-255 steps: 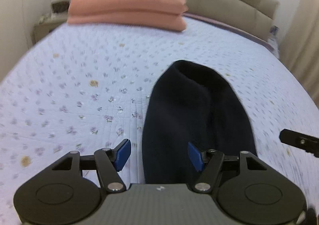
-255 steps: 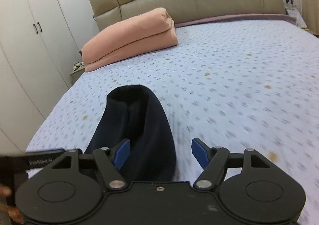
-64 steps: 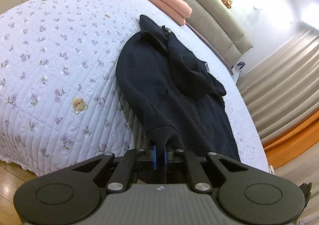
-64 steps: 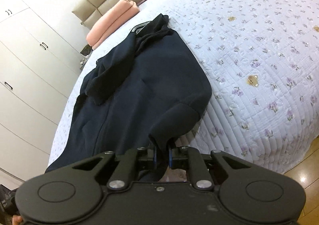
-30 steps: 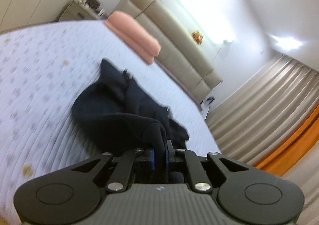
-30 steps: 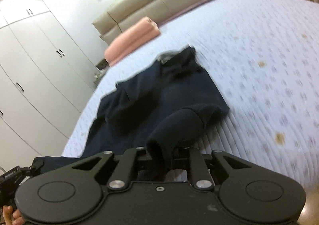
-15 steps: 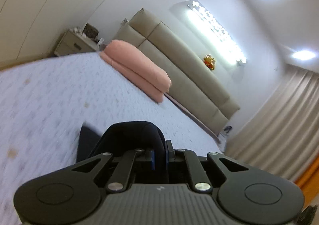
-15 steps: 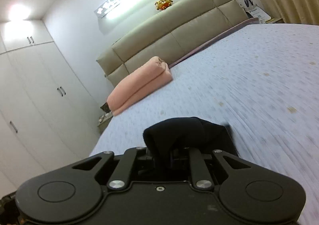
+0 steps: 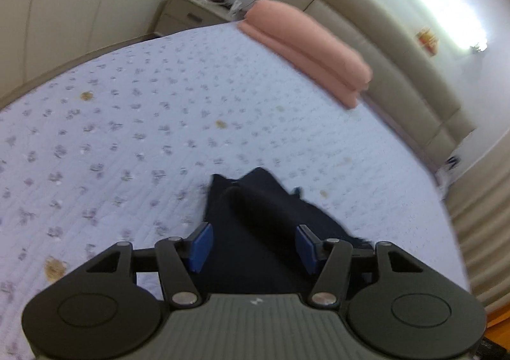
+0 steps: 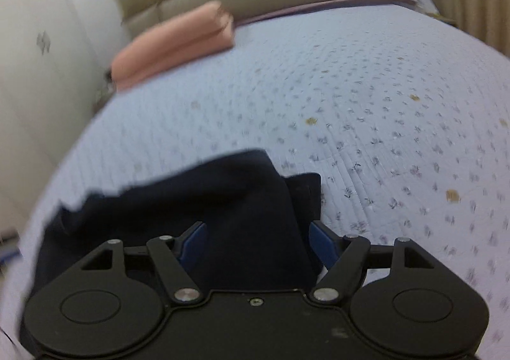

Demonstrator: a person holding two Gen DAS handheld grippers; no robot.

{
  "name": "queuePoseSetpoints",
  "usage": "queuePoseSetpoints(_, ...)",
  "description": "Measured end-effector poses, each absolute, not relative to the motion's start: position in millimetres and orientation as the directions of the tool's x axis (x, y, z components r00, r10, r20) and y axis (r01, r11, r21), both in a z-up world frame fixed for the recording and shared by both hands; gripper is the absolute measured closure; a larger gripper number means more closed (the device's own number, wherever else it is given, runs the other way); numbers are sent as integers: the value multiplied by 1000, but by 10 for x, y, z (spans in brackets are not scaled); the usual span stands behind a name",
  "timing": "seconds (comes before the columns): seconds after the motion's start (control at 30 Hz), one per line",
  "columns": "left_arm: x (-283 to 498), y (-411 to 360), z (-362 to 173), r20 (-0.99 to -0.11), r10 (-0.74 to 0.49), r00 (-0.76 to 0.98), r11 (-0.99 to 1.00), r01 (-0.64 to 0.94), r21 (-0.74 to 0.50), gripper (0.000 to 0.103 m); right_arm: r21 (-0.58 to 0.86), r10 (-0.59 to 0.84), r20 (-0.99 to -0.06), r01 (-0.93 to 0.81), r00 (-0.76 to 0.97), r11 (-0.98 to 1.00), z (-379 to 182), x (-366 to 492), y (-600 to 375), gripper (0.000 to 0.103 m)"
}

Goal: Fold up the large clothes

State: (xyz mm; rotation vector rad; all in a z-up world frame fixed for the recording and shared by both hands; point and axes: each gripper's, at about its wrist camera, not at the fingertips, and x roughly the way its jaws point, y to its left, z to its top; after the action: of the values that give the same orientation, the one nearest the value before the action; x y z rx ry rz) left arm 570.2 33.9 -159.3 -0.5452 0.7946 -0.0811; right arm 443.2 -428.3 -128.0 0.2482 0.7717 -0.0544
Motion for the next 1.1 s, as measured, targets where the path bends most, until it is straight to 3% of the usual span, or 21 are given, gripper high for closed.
queuePoseSetpoints(0.13,5901,223,-1602,-705,-208,678,911,-129,-393,44,136,44,-676,65,736,989,-1231,4834,-4268,16)
queuePoseSetpoints(0.37,6227,-75,-1797,-752,-162,639,955,-91,-283,44,283,194,-782,59,593,957,-1680,5874,-4465,16)
queuePoseSetpoints(0.4,6267,-95,-1821,-753,-155,639,958,-87,-272,44,305,220,-796,60,564,950,-1750,5917,-4449,27)
queuePoseSetpoints(0.43,6299,-103,-1844,-751,-157,641,959,-82,-270,45,318,239,-787,43,568,947,-1774,5924,-4416,64)
queuePoseSetpoints(0.47,6343,-112,-1869,-751,-159,641,958,-83,-273,45,287,224,-778,14,587,958,-1732,5888,-4346,86)
queuePoseSetpoints(0.5,6383,-113,-1894,-751,-161,640,956,-88,-279,45,249,201,-766,-6,611,968,-1660,5820,-4279,91)
queuePoseSetpoints(0.67,6554,-153,-1939,-740,-144,657,959,-92,-268,46,119,-28,-620,130,784,984,-1136,5367,-4339,94)
queuePoseSetpoints(0.8,6743,-225,-2063,-763,-82,642,973,-116,-202,46,51,-161,-698,273,698,961,-1528,5608,-4580,99)
queuePoseSetpoints(0.9,6789,-233,-2201,-761,-75,644,968,-137,-211,44,35,-153,-823,319,546,947,-2028,5844,-4695,99)
queuePoseSetpoints(1.0,6740,-240,-2126,-744,-58,665,976,-119,-182,48,54,-172,-783,341,598,938,-1844,5688,-4661,95)
queuePoseSetpoints(1.1,6644,-275,-1966,-723,-40,690,989,-78,-129,54,-11,-205,-689,273,695,962,-1379,5435,-4342,83)
